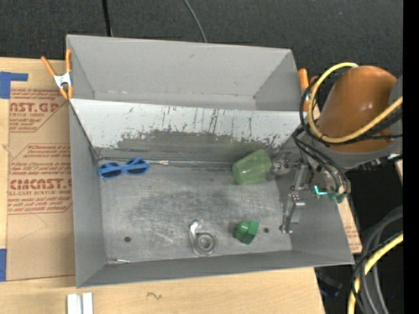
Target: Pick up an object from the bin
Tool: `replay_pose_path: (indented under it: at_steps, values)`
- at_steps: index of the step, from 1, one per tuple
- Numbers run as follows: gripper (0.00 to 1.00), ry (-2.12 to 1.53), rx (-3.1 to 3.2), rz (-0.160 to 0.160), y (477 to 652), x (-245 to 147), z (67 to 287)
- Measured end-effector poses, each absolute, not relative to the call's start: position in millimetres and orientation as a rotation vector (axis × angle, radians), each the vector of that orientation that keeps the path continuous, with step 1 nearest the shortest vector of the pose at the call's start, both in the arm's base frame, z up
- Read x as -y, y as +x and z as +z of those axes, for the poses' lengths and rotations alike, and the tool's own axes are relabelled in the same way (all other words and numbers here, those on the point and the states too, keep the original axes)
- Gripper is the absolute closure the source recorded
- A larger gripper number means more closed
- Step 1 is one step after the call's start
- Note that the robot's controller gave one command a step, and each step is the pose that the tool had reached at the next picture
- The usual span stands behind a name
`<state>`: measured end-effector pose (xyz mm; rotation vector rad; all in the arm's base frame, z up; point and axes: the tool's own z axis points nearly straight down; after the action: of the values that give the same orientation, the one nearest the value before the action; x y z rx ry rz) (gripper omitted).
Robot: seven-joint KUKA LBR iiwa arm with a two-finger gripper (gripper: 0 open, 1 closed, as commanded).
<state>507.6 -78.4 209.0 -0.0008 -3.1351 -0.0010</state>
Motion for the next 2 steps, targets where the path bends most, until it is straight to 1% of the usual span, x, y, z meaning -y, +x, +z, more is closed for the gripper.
replay_pose_path:
  at_steps: [1, 2]
  values:
    - [0.0, 0.268, 3.144, 0.001, 497.8, 22.6, 71.3]
    - [0.0, 0.077, 3.146, 0.003, 529.5, 75.3, 102.6]
